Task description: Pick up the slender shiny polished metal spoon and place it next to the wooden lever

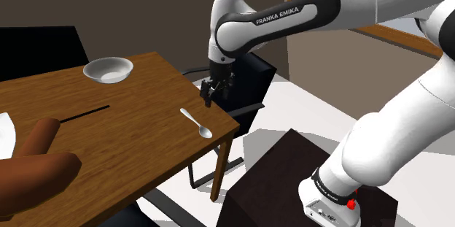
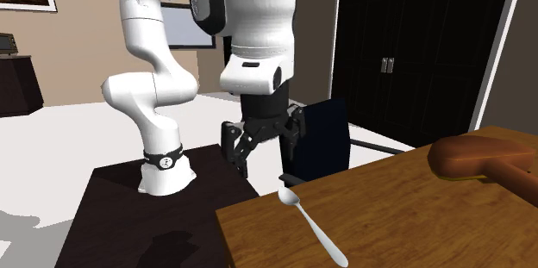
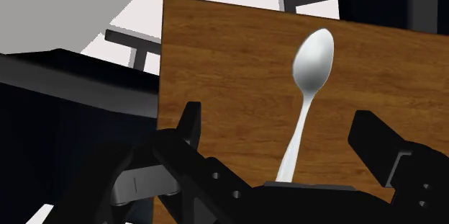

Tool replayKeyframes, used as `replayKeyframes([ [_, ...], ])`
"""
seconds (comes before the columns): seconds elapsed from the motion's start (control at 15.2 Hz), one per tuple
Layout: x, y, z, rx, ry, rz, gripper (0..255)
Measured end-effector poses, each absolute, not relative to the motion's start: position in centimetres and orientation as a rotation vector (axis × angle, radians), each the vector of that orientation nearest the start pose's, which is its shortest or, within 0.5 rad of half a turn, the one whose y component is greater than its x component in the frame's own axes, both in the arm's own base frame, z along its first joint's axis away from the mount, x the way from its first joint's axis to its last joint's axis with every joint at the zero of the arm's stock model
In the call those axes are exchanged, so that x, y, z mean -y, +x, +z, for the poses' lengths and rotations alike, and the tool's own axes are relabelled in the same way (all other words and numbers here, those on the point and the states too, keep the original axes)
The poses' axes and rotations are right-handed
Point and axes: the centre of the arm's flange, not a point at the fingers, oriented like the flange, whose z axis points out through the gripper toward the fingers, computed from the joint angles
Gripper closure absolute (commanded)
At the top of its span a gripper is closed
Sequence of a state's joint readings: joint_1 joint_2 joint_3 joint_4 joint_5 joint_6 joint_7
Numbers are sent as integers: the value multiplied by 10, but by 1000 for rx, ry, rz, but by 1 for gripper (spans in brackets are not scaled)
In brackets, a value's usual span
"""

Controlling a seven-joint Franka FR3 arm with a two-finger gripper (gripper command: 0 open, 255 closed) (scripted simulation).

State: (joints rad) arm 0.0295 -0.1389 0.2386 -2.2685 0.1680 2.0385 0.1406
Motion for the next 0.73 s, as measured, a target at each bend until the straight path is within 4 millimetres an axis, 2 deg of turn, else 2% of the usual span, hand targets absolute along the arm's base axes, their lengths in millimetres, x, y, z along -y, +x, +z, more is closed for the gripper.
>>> replayKeyframes([
  [0.4,-173,520,361,-20,-2995,202,0],
  [0.53,-181,529,347,-38,-2984,209,0],
  [0.73,-184,531,333,-44,-2981,211,0],
])
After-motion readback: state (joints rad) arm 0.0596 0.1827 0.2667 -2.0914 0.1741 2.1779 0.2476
